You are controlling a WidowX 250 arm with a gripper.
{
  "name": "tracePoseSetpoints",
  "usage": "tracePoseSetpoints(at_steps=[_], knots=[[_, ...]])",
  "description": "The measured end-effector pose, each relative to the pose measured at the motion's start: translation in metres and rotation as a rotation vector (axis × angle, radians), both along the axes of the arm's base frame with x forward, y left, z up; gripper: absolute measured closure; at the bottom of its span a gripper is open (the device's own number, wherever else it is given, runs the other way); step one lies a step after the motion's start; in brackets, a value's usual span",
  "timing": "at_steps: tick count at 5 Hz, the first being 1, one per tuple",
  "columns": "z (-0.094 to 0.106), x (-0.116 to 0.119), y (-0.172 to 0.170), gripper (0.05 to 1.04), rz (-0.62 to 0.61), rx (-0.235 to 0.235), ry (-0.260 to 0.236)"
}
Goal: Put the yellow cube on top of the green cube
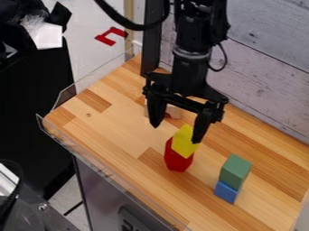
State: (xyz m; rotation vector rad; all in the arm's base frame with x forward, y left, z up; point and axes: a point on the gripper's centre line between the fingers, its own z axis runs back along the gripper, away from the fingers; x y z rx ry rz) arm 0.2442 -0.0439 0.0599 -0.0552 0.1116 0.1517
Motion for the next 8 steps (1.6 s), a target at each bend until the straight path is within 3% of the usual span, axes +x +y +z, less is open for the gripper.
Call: tracePoseSetpoints(at_steps=[4,5,6,7,8], knots=[[-0.04,0.007,-0.016,0.114,-0.05,-0.012,0.115],[-0.05,0.01,-0.012,0.247,-0.019,-0.005,0.15],[-0.051,0.012,-0.01,0.496,0.023,-0.029,0.137],[-0.049,0.007,-0.007,0.503,0.044,-0.029,0.131],[-0.034,0.002,-0.003,0.503,0.061,-0.035,0.089]])
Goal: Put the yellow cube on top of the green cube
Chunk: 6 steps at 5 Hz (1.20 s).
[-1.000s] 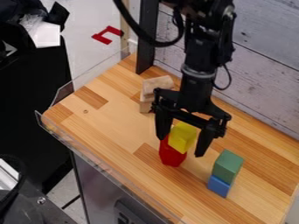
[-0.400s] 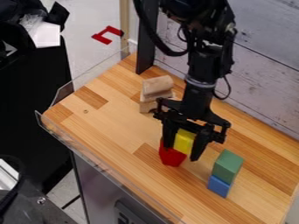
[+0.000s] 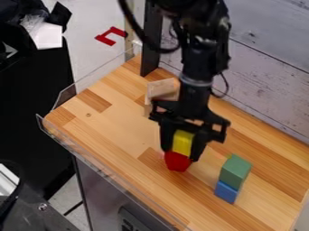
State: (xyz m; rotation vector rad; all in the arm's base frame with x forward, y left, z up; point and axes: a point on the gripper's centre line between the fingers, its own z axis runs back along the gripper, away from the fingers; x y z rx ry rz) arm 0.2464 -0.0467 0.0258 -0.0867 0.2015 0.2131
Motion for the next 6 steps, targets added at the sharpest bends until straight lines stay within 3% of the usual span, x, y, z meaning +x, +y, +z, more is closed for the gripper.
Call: tracePoseSetpoints(at_steps=[1,2,3,4,6], knots=[[0.03,-0.005,0.001,0.503,0.001,-0.005,-0.073],[0.049,-0.008,-0.014,0.503,-0.043,-0.038,-0.12],[0.06,-0.014,-0.047,0.503,-0.152,-0.086,-0.122],[0.052,-0.019,-0.072,0.503,-0.241,-0.095,-0.105],[0.029,-0.012,-0.088,0.503,-0.251,-0.061,-0.045]])
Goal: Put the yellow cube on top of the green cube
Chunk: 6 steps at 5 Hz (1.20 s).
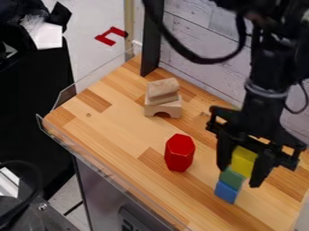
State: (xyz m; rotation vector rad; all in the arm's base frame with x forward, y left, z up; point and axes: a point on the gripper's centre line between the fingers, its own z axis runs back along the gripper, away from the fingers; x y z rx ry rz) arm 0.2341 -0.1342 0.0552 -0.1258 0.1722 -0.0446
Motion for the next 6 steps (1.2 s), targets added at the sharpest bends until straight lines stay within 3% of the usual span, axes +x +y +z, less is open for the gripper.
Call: tracePoseSetpoints(at_steps=[2,4,6], knots=[[-0.01,0.003,0.0,0.503,0.02,0.012,0.035],[-0.01,0.005,0.005,0.503,0.031,0.029,0.029],[-0.012,0.012,0.012,0.503,0.047,0.073,-0.011]])
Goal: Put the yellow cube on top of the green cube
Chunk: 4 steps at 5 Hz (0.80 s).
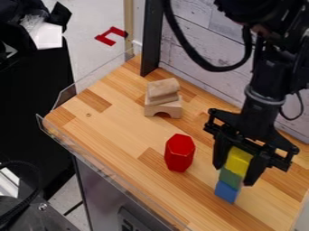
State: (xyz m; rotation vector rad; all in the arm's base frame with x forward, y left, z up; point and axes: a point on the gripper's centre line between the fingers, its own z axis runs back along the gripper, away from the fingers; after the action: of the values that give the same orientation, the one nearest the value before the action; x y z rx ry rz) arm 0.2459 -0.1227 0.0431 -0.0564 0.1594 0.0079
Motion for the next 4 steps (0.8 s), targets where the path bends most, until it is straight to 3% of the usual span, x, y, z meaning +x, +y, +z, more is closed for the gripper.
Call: tracePoseSetpoints(at_steps=[1,3,4], knots=[[-0.008,0.0066,0.0017,0.503,0.009,0.01,0.006],[-0.014,0.0126,0.0041,0.503,0.038,-0.015,0.018],[-0.0133,0.0149,0.0066,0.444,0.041,-0.018,0.012]])
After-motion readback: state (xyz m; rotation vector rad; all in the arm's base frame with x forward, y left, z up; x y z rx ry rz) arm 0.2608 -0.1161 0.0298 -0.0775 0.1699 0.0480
